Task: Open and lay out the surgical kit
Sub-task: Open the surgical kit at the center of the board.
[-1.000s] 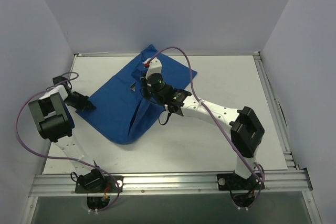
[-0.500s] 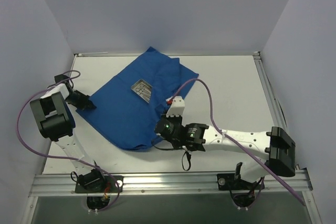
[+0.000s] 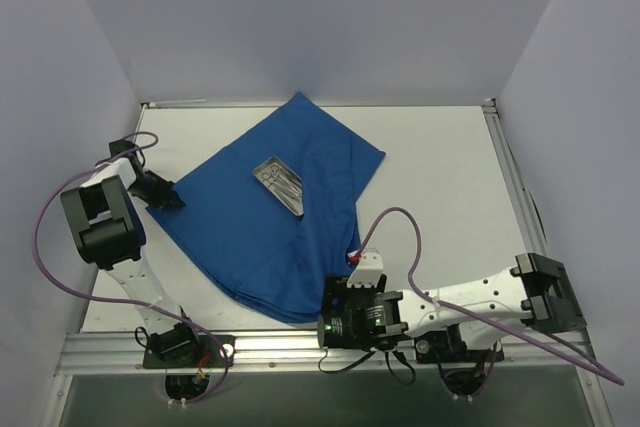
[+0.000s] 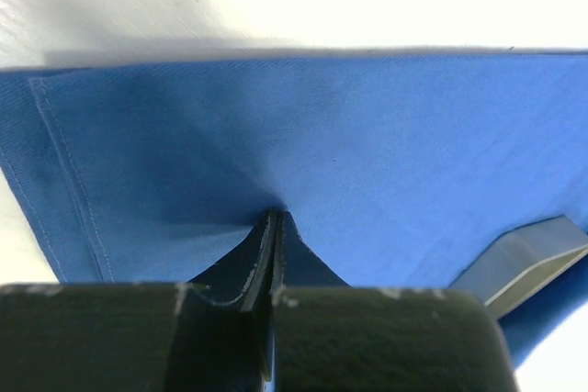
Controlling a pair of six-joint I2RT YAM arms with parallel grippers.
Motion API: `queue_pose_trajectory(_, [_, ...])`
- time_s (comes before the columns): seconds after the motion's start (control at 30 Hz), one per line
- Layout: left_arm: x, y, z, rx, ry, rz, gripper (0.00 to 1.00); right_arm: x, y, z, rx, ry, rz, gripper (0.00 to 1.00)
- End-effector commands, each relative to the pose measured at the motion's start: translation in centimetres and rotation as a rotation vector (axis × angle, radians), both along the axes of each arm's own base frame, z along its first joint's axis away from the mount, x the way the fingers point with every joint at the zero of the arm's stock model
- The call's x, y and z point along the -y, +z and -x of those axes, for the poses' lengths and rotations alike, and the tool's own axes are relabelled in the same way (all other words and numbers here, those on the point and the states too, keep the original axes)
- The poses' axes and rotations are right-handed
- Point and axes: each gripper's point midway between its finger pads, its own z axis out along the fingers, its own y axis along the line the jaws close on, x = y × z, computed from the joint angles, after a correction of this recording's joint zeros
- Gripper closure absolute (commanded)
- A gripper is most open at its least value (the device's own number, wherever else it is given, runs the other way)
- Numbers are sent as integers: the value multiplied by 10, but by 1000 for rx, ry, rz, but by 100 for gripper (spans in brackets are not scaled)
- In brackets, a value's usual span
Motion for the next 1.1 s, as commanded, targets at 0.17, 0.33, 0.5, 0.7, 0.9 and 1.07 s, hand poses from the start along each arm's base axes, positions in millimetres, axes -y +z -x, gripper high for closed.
queue_pose_trajectory(0.17, [6, 46, -13, 99, -89, -164, 98, 18, 102, -67, 216, -115, -30, 19])
queue_pose_trajectory(0.33, [46, 90, -34, 216, -208, -210, 98, 59, 144, -146, 256, -103, -49, 16])
queue_pose_trajectory(0.5, [82, 124, -57, 314, -306, -203, 98, 125, 162, -243, 252, -177, -90, 10])
queue_pose_trajectory(0.7, [103, 119, -72, 339, -355, -127, 98, 90, 122, -323, 153, 17, 14, 15])
queue_pose_trajectory(0.9, [109, 94, -78, 301, -375, -95, 98, 52, 90, -393, 145, 168, -62, 26])
queue_pose_trajectory(1.07, [108, 77, -81, 261, -385, -95, 98, 40, 50, -442, 125, 233, -121, 16])
